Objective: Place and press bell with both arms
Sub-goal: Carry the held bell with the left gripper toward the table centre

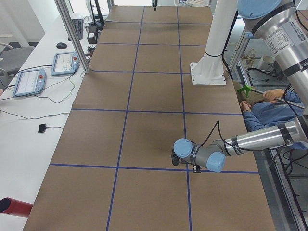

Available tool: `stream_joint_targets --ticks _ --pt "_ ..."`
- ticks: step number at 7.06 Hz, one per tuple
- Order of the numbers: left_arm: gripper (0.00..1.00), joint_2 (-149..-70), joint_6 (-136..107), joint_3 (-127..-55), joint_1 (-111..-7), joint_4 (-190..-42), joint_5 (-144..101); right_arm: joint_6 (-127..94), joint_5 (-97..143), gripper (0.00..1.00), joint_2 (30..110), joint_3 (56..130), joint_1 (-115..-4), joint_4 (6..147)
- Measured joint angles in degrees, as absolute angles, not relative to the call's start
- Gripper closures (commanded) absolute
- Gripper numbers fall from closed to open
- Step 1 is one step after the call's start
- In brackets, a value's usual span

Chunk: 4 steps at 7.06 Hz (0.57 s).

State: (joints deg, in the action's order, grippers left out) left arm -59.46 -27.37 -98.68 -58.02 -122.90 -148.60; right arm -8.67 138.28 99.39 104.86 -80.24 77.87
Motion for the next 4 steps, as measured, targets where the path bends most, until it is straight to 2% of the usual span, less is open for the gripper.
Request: stream_joint_targets --ticks 2,4 --pt "0.9 -69.36 -42.26 -101.93 -57.76 -121.38 -149.09 -9.38 139.83 0.0 98.98 104.88 -80.22 77.85" --pt "0.9 -85.63 -54.51 -102.51 -55.37 -112.76 -149.27 -10.88 141.28 0.0 98.28 104.82 -79.47 77.85"
